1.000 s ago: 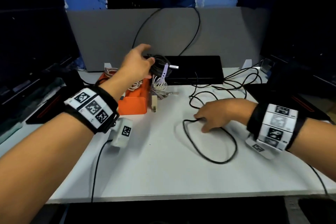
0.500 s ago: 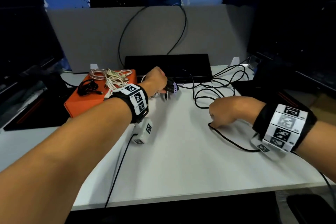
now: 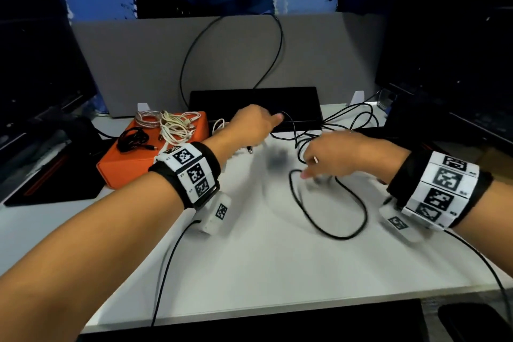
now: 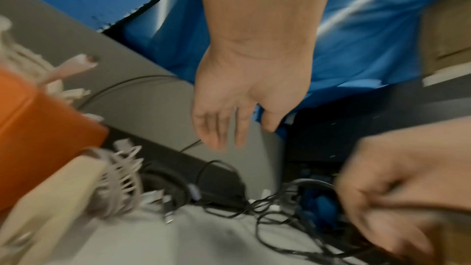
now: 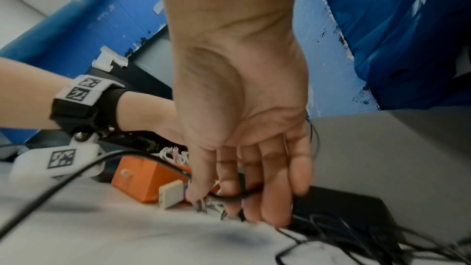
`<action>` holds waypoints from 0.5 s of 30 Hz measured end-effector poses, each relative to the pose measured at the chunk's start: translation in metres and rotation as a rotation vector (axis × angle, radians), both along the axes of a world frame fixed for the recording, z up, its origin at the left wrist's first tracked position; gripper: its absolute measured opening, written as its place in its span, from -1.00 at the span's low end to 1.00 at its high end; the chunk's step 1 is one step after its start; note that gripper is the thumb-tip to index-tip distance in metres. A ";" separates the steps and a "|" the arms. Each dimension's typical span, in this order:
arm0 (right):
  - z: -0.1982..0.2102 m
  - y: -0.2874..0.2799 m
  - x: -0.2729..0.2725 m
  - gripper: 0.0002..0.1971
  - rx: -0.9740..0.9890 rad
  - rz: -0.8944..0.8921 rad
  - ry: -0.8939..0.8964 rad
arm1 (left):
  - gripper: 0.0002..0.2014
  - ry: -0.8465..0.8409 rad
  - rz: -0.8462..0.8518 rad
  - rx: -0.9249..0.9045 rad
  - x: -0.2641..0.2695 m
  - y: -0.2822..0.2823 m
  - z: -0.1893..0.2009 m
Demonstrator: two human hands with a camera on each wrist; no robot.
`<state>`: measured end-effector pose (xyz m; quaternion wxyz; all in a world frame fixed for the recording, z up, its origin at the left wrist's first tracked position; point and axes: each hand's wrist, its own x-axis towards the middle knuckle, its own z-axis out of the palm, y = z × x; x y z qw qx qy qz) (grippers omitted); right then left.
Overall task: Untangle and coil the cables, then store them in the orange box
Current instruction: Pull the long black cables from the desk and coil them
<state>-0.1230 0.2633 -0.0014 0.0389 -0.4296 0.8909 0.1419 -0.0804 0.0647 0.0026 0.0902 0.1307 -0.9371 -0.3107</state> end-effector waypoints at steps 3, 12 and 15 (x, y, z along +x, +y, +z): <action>0.034 -0.008 0.003 -0.63 -0.201 0.019 0.179 | -0.31 -0.137 -0.176 0.222 0.027 0.025 0.017; 0.129 0.015 -0.006 -0.61 -0.500 -0.020 0.166 | -0.70 0.320 -0.275 0.755 0.083 -0.001 0.066; 0.139 0.030 -0.018 -0.64 -0.525 -0.111 0.152 | -0.67 0.453 -0.293 0.781 0.103 -0.025 0.079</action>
